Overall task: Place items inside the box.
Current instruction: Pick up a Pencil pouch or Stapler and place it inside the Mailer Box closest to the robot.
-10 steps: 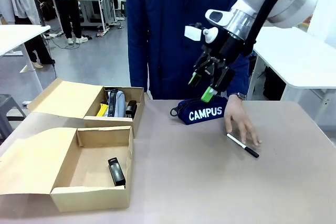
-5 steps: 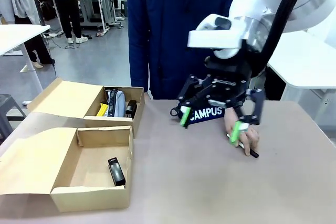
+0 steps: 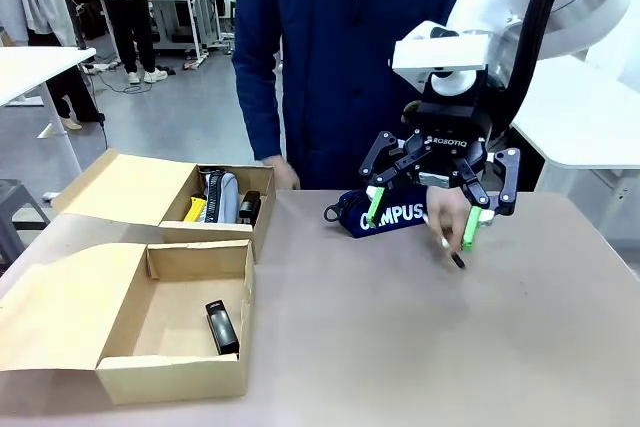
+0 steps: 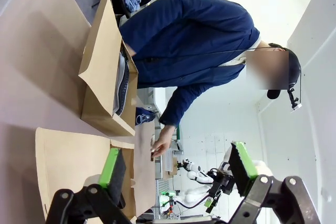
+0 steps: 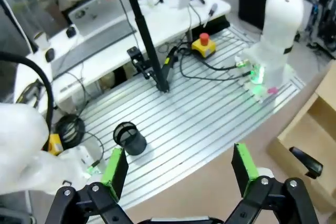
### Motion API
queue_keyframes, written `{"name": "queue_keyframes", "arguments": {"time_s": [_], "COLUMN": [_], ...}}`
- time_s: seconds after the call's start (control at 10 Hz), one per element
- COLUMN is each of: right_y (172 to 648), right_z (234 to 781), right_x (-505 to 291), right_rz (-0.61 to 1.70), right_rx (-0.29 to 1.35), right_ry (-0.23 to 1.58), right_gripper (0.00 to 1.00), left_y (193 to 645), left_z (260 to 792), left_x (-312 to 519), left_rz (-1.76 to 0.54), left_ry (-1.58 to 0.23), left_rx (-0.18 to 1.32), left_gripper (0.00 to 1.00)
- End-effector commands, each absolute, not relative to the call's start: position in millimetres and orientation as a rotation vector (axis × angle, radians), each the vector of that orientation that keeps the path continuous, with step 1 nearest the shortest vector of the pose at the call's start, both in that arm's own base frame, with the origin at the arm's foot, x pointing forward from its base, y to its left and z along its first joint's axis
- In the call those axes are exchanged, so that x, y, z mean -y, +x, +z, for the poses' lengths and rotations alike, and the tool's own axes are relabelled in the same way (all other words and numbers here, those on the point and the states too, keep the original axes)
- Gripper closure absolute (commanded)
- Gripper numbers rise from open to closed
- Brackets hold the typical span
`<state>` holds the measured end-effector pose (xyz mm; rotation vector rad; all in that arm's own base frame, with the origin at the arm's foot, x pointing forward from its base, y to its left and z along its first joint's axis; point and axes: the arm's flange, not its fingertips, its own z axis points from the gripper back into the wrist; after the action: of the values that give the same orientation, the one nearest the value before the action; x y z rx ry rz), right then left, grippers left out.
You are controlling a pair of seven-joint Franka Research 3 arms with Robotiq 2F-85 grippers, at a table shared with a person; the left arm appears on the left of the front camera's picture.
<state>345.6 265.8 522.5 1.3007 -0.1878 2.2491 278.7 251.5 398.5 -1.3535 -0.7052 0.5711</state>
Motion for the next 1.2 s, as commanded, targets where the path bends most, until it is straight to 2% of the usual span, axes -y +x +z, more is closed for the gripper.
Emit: {"name": "queue_keyframes", "arguments": {"time_s": [0.0, 0.1, 0.3, 0.4, 0.6, 0.8, 1.0, 1.1], "right_y": [351, 361, 388, 401, 416, 430, 426, 419], "right_z": [523, 522, 521, 522, 526, 532, 538, 542], "right_x": [-261, -257, -233, -217, -184, -141, -83, -60], "right_rz": [2.152, 1.944, 1.442, 1.265, 1.069, 0.848, 0.475, 0.379], "right_rx": [0.273, 0.481, 0.647, 0.641, 0.607, 0.53, 0.316, 0.258], "right_ry": [1.184, 0.884, 0.291, 0.148, -0.003, -0.253, -0.505, -0.529], "right_gripper": [0.0, 0.0, 0.0, 0.0, 0.0, 0.0, 0.0, 0.0], "left_y": [277, 277, 277, 277, 277, 277, 277, 277], "left_z": [399, 399, 399, 399, 399, 399, 399, 399], "left_x": [-248, -248, -248, -248, -248, -248, -248, -248], "left_rz": [0.563, 0.563, 0.563, 0.563, 0.563, 0.563, 0.563, 0.563], "left_ry": [-1.361, -1.361, -1.361, -1.361, -1.361, -1.361, -1.361, -1.361], "left_rx": [0.716, 0.716, 0.716, 0.716, 0.716, 0.716, 0.716, 0.716], "left_gripper": [0.0, 0.0, 0.0, 0.0, 0.0, 0.0, 0.0, 0.0]}}
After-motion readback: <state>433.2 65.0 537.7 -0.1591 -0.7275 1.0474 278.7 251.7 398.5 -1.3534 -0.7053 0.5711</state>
